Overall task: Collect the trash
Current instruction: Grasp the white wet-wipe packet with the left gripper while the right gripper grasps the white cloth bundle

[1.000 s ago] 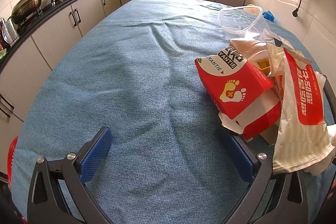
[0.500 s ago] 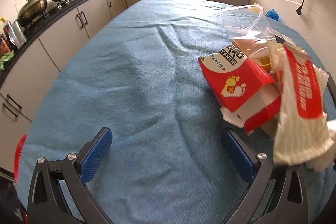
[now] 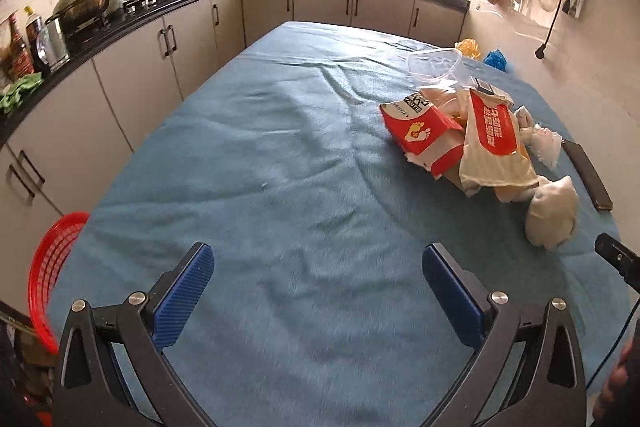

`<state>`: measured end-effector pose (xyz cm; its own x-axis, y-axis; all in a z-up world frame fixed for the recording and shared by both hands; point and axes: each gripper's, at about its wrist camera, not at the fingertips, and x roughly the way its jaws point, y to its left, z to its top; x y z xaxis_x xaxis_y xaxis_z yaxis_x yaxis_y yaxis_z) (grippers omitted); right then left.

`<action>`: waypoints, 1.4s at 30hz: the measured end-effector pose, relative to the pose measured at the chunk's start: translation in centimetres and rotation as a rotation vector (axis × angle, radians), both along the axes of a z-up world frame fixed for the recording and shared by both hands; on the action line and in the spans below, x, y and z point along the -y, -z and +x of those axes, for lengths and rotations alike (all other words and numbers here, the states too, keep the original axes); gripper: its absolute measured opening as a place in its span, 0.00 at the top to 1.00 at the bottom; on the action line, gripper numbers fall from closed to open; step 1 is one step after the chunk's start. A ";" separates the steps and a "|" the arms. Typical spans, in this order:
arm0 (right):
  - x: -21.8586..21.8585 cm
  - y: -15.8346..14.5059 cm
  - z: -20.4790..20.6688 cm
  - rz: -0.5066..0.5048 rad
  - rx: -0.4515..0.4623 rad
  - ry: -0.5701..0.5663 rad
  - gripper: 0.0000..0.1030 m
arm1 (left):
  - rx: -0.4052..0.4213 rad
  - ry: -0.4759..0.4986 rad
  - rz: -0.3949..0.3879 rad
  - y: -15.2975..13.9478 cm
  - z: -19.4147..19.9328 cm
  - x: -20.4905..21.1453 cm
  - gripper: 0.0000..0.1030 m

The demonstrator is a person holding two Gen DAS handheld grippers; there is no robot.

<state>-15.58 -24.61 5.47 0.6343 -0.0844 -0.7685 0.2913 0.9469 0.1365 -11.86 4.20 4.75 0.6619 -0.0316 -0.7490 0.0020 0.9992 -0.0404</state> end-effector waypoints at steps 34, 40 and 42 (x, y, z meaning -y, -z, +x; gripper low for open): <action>-5.7 -5.3 -5.7 -0.062 0.285 -0.075 0.02 | 0.212 0.003 0.145 -4.7 -7.8 0.5 0.00; -5.5 -5.4 -6.1 -0.063 0.295 -0.073 0.02 | 0.216 0.002 0.151 -4.7 -8.1 0.6 0.00; -5.5 -5.3 -6.0 -0.061 0.293 -0.072 0.02 | 0.212 0.003 0.156 -4.6 -8.1 0.6 0.00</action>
